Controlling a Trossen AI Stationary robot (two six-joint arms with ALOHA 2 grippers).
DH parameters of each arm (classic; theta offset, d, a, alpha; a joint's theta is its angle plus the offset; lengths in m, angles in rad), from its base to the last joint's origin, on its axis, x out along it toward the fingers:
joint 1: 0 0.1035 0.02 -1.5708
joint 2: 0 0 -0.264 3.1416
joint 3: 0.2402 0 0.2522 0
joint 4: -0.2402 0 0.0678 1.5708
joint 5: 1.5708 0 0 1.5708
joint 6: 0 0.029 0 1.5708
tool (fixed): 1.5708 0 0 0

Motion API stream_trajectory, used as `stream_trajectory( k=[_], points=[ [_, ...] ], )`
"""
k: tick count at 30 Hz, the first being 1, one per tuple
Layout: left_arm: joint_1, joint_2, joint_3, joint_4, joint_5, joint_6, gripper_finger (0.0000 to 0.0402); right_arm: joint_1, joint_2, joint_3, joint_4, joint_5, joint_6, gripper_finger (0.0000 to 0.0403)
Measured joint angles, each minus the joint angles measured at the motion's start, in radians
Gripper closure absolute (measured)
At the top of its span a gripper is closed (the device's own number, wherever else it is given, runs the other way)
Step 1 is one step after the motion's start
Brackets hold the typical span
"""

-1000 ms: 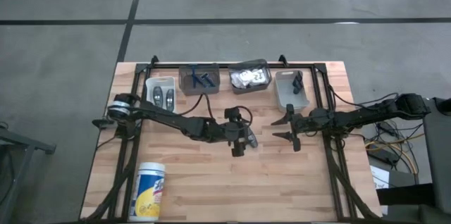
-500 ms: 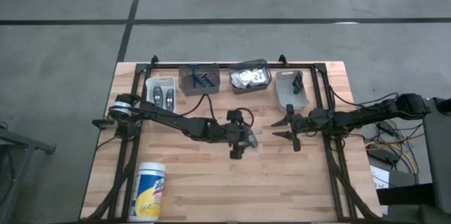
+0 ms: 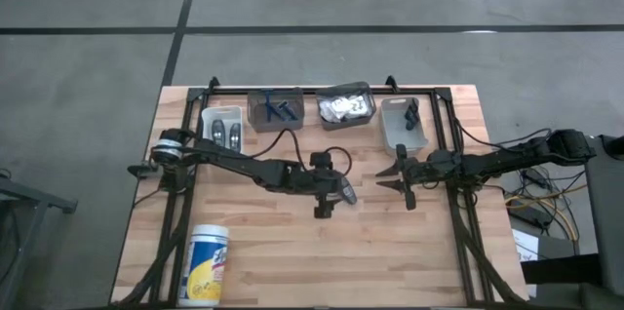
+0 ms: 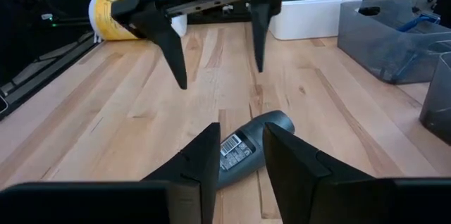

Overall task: Pick & Place Travel size toiletries
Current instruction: Put the black deodorant into the white bin

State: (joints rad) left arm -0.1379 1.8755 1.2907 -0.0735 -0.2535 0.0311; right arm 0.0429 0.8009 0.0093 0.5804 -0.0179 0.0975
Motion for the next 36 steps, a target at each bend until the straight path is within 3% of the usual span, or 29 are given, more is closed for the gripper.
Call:
stream_trajectory(
  k=[14,19,26,36],
  points=[
    [0.017,0.005,-0.003,-0.043,0.016,0.047,0.0048,0.0,0.0,0.0,0.0,0.0,0.0,0.0347],
    [0.032,0.053,0.009,0.024,0.094,0.115,0.0049,0.0,0.0,0.0,0.0,0.0,0.004,0.0359],
    [0.052,0.14,0.123,-0.121,0.098,0.203,0.0049,0.0,0.0,0.0,0.0,0.0,0.004,0.0363],
    [0.06,0.268,0.295,-0.285,0.116,0.358,0.0048,0.0,0.0,0.0,-0.001,0.0,0.0,0.0333]
  ],
)
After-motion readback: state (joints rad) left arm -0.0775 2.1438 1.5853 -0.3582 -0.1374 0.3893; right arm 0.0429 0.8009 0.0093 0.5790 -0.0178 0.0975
